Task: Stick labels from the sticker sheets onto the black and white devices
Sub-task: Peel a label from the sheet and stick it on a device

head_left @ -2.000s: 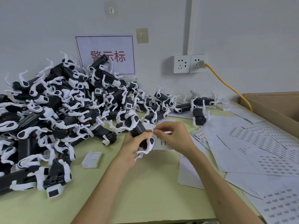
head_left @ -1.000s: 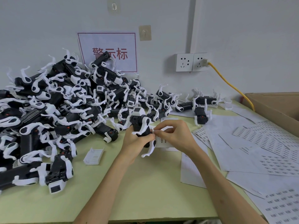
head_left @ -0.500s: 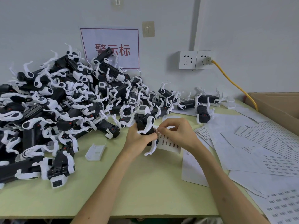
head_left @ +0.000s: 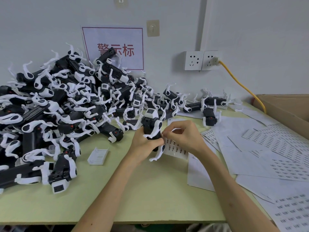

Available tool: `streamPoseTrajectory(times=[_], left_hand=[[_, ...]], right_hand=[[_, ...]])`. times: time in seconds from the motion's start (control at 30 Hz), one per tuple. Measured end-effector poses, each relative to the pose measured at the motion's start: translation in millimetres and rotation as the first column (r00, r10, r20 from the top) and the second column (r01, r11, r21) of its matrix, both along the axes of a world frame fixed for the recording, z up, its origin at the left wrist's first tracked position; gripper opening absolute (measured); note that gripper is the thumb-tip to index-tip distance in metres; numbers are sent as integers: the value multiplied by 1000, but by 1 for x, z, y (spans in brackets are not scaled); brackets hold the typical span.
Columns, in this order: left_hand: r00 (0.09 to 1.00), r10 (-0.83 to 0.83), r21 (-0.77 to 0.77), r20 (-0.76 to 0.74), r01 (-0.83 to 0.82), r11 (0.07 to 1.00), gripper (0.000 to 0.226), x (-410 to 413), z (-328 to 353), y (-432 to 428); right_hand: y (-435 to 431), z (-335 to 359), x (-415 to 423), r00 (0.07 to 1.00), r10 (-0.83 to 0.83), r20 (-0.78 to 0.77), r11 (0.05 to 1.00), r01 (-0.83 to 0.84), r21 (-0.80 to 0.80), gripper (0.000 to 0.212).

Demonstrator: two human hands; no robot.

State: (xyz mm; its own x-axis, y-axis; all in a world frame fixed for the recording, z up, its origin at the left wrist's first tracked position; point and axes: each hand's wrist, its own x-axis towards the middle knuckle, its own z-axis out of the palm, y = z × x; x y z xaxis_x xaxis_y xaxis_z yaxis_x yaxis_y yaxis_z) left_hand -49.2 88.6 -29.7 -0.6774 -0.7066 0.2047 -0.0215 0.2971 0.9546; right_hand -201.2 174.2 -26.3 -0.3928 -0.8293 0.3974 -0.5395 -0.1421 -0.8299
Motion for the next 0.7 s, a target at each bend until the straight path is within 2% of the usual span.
streamPoseTrajectory(times=[0.2, 0.3, 0.43, 0.5, 0.6, 0.67, 0.7], left_hand=[[999, 44, 7, 6, -44, 999, 9, -3, -4, -4], [999, 54, 7, -6, -54, 999, 8, -4, -5, -6], [998, 62, 33, 9, -63, 998, 15, -7, -8, -8], [990, 141, 104, -12, -139, 985, 18, -9, -9, -12], [971, 210, 298, -113, -169, 939, 25, -8, -9, -18], [957, 242, 421, -159, -156, 894, 11, -5, -6, -18], [959, 210, 466, -192, -99, 879, 8, -5, -3, -16]], right_hand=[[0, 4, -3, 987, 33, 158, 999, -38, 29, 12], [-1, 4, -7, 962, -3, 272, 999, 11, -30, 11], [-1, 3, -12, 936, -36, 349, 993, 73, -95, 10], [-1, 3, -13, 930, -24, 368, 993, 65, -101, 17], [-1, 3, -12, 948, -23, 316, 995, 53, -86, 35], [-2, 2, -12, 961, -11, 276, 996, 35, -79, 43], [-3, 2, -11, 963, -1, 270, 996, 25, -86, 44]])
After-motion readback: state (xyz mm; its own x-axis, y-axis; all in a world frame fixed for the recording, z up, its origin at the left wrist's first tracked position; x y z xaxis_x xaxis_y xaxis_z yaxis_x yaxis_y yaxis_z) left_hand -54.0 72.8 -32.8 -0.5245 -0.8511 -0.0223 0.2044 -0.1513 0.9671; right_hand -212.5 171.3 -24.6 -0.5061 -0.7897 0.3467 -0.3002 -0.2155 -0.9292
